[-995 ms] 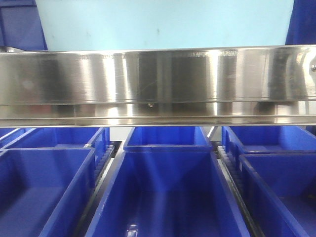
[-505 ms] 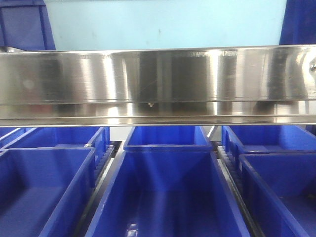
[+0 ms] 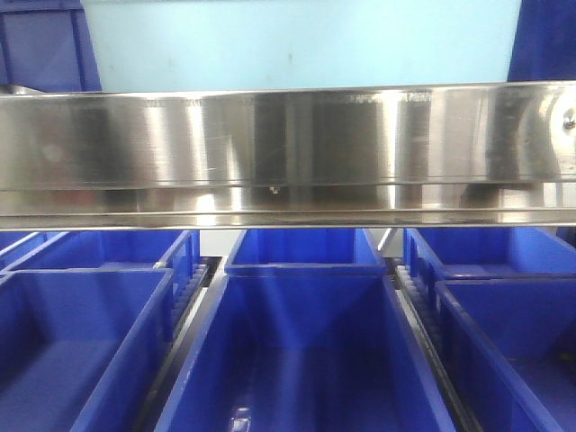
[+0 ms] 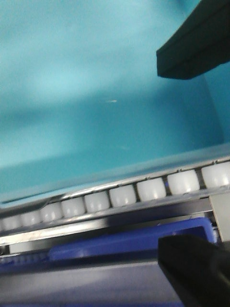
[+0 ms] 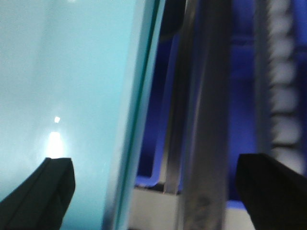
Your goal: Move two blue bins to right shelf middle
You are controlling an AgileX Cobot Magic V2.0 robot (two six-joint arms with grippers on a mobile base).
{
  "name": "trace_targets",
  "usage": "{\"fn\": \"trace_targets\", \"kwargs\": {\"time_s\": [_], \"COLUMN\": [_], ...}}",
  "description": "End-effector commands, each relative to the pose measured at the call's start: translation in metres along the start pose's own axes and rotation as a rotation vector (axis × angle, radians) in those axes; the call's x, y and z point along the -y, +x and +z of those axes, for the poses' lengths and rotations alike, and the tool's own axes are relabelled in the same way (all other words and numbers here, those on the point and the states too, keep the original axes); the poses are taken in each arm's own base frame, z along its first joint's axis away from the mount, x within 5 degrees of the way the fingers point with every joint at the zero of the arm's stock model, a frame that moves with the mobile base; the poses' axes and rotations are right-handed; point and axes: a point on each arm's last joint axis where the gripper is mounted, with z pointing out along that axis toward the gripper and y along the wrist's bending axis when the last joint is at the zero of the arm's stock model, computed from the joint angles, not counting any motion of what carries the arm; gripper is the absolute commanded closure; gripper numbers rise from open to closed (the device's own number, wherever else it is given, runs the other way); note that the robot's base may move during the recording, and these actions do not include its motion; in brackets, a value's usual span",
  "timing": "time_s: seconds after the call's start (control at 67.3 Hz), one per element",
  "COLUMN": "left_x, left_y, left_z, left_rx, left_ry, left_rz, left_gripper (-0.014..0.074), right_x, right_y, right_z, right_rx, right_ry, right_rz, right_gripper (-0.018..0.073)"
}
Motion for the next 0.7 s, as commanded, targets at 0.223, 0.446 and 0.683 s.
{"fn": "trace_targets", "kwargs": {"time_s": [0.223,0.446,0.683], "left_x": [-0.002,0.002,0.002], "left_y": [0.027,0.025,0.025], "left_z": [0.040,0.043,0.043], "left_rx": [-0.107,-0.077,-0.074], "left_ry": [0.036,0.084,0.086], "left_rz": [-0.043,-0.075,-0.076], "left_gripper": [0.0048,0.0245,0.0706], "right_x": [-0.003,-0.003,-0.003], "right_y": [0.016,0.017,0.017], "right_z": [0.033,0.033,0.032], "right_rx": [-0.003,0.002,-0.002], "right_ry": [-0.080,-0.080,-0.080], "right_rz": [0.066,0.067,0.066], "right_gripper": [0.0002,0.0304,0.0718]}}
